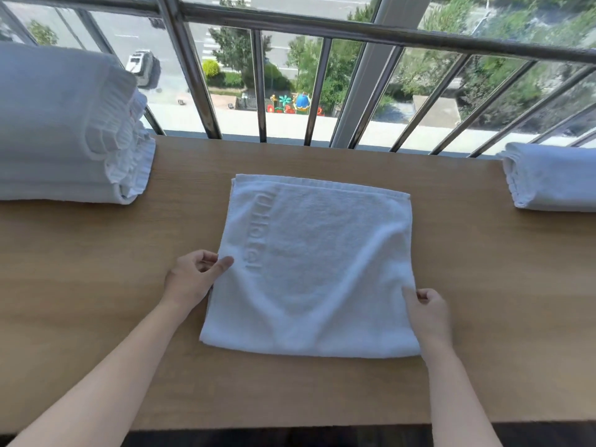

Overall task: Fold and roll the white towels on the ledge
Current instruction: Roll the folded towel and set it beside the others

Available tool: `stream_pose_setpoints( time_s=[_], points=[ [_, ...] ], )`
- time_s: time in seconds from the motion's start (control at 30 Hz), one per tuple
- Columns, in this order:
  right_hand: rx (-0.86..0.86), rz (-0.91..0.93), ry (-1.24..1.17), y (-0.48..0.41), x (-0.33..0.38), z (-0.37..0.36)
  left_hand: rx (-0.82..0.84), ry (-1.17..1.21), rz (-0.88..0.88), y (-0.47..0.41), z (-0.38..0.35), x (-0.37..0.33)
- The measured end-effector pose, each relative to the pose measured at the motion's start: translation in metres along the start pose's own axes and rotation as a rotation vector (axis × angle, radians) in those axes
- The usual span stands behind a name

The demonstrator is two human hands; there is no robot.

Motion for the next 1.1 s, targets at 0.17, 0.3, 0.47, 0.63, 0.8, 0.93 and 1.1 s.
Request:
stream_pose_setpoints(
  time_s=[0.17,0.3,0.47,0.63,0.8,0.93,1.1],
  points=[
    [-0.040,-0.056,0.045,0.037,-0.036,0.012,0.076,0.011,0.026,0.042,0.003,0.032],
    [-0.057,-0.055,0.028,0.054,-0.045,0.020,0.128,-0.010,0.058,0.063,0.001,0.052],
    [0.056,-0.065,-0.381,0.055,-0.058,0.023,0.100,0.148,0.031,0.074,0.000,0.064],
    [0.048,-0.054,-0.505,0.060,-0.074,0.019,0.045,0.216,0.009,0.097,-0.003,0.075],
    [-0.031,0.009,-0.412,0.063,-0.078,0.017,0.013,0.230,-0.046,0.108,-0.008,0.079],
    [-0.134,0.066,-0.234,0.070,-0.076,0.016,-0.046,0.104,-0.081,0.109,-0.006,0.083],
    [-0.171,0.094,-0.010,0.074,-0.069,0.015,-0.044,0.028,-0.044,0.107,-0.003,0.080]
  ],
)
Point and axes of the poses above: each hand's wrist, its own y-axis away from the middle knuckle, its own z-axis out of the back of the hand, x = y × z, the point moved 4 cm from there along -y, towards the middle knuckle, and after that the axes turned 3 degrees about x, right-handed, at the moved point
